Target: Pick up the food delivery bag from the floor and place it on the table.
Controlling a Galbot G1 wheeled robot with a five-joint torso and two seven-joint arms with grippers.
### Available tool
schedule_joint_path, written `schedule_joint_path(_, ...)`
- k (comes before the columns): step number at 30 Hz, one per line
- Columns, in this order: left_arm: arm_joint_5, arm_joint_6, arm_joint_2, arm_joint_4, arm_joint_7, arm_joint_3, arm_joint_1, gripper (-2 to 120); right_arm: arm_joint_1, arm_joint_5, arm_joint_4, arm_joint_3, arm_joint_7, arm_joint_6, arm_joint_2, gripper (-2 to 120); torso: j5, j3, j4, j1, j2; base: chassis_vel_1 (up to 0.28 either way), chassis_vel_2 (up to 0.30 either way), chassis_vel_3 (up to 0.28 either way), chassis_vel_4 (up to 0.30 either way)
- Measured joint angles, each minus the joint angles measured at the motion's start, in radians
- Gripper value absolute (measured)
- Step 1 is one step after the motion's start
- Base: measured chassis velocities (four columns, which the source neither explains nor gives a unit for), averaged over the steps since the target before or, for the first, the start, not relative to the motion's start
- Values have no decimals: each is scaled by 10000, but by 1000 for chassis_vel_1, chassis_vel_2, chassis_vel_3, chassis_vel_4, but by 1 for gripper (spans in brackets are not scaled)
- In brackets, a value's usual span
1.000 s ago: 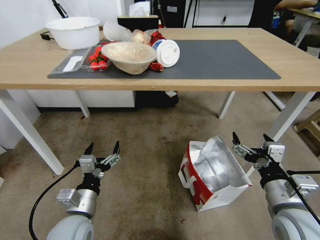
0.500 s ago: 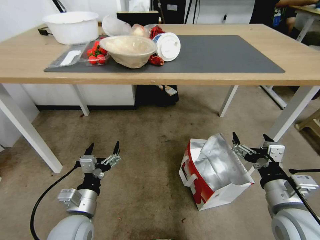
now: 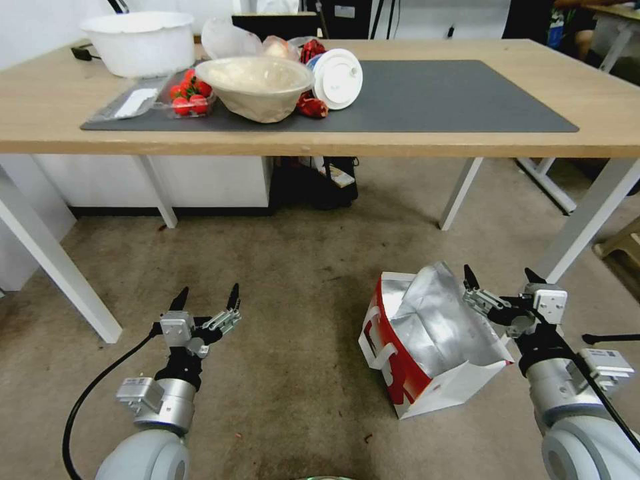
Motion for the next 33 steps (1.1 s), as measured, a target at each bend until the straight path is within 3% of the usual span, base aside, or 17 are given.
schedule_joint_path(11,-1,-6,1,107,0,-12,-64,100,103,-6,-81,-29,-12,-12,-41,100,0,-515,0,-45,-611,0,0,0,0)
schedule_joint_path(24,35,-221,7,180,-3,-33,-44,100,103,-36,-61,7,25,-271,-107,100,0,-515,0,-57,-646,0,0,0,0)
schedule_joint_path(30,47,-294,50,135,-6,-85,10,100,669,197,-595,87,706,-1616,-929,100,0,-515,0,-52,-619,0,0,0,0)
schedule_joint_path(33,58,-303,41,109,-7,-100,41,100,997,492,-1134,42,957,-1861,-1405,100,3,-515,0,-49,-613,0,0,0,0)
